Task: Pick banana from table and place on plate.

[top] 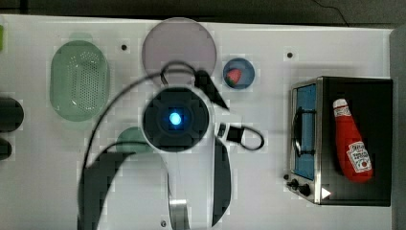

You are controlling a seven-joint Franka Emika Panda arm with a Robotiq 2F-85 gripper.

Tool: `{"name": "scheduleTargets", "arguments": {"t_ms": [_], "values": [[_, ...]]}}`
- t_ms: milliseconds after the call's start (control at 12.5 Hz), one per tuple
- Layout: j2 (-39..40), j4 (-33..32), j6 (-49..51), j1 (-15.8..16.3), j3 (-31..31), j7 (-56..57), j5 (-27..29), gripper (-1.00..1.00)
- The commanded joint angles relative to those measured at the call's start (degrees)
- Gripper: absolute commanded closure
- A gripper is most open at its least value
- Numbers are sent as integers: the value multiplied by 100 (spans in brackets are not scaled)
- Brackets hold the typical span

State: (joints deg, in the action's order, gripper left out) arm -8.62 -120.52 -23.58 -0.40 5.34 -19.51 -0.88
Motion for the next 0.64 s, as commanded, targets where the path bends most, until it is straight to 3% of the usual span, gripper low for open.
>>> {"name": "scheduleTargets", "arguments": {"t_ms": [80, 640], "values": [[920, 554, 310, -3, 15, -121, 79, 49], [3544, 3185, 292, 92, 99, -103, 43, 49]]}}
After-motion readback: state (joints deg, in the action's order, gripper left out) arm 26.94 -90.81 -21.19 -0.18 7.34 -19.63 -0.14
